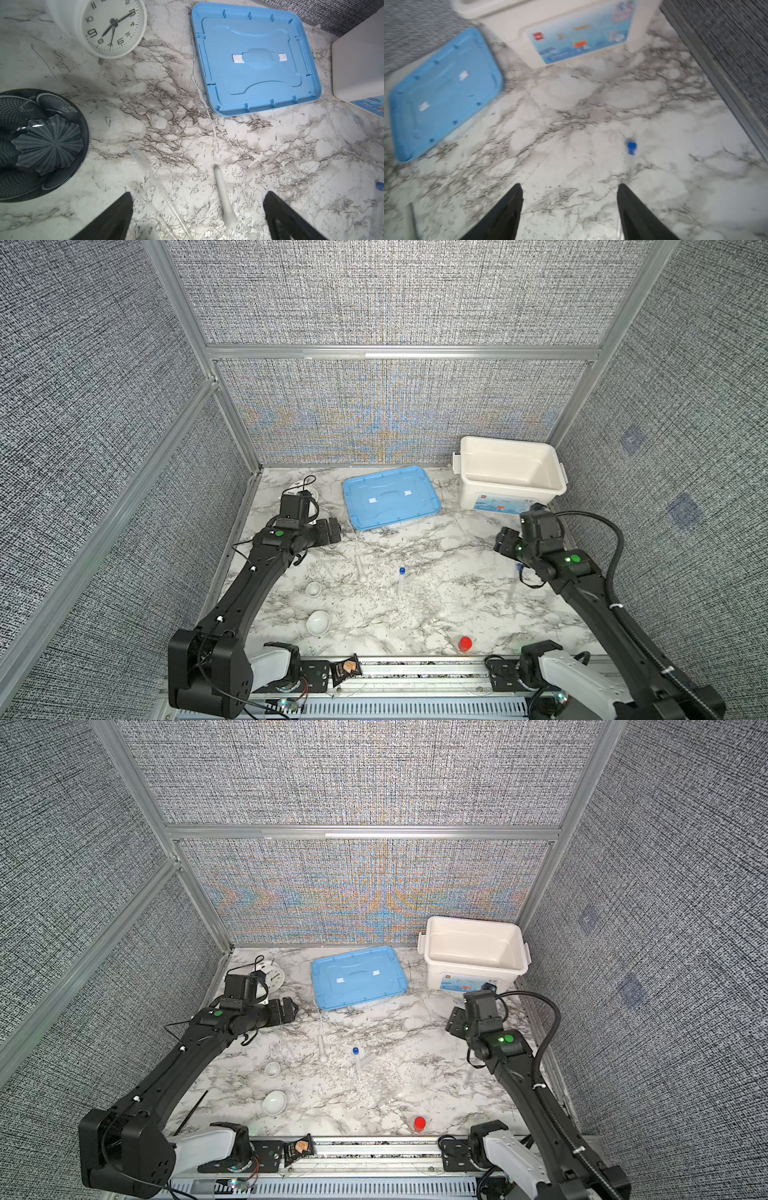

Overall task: Organize the chemistry lab equipment
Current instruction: 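Move the right gripper to the second blue-capped tube and grasp it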

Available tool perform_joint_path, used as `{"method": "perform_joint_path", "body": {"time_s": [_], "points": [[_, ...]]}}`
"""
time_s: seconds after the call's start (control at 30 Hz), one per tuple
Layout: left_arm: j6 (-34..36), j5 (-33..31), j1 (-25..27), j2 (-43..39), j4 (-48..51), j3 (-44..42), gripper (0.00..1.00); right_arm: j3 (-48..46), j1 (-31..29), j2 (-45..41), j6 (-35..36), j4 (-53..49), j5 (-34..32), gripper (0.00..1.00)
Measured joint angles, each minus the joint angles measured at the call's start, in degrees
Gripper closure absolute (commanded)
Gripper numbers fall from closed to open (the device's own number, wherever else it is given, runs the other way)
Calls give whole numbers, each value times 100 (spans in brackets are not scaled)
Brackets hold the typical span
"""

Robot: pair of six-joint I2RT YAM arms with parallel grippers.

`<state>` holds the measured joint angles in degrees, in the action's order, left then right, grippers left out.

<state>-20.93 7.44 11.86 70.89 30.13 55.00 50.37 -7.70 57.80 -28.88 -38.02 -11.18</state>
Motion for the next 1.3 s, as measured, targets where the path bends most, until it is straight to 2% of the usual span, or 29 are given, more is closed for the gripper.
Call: {"method": "perform_joint_path", "body": {"time_s": [0.13, 0.23, 0.4, 0.53, 0.7, 1.1, 1.3], "points": [[7, 0, 0, 0, -4, 4, 1, -157, 1034, 590, 256, -221, 470, 24], [13, 2, 0, -2, -4, -2, 1, -254, 1456, 1156, 487, -197, 640, 26], [15, 0, 0, -9, -11, -20, 1, -72, 1550, 2262, 938, -70, 717, 36], [37, 2, 0, 28, -2, 9, 1, 92, 1698, 2806, 1204, 24, 743, 40], [37, 9, 0, 24, -13, -2, 1, 125, 2087, 3117, 1394, 258, 1067, 50], [37, 175, 0, 31, -2, 11, 1, 302, 2116, 3698, 1620, 439, 1309, 70], [35, 214, 0, 31, -2, 11, 1, 352, 2116, 3766, 1705, 472, 1285, 73]]}}
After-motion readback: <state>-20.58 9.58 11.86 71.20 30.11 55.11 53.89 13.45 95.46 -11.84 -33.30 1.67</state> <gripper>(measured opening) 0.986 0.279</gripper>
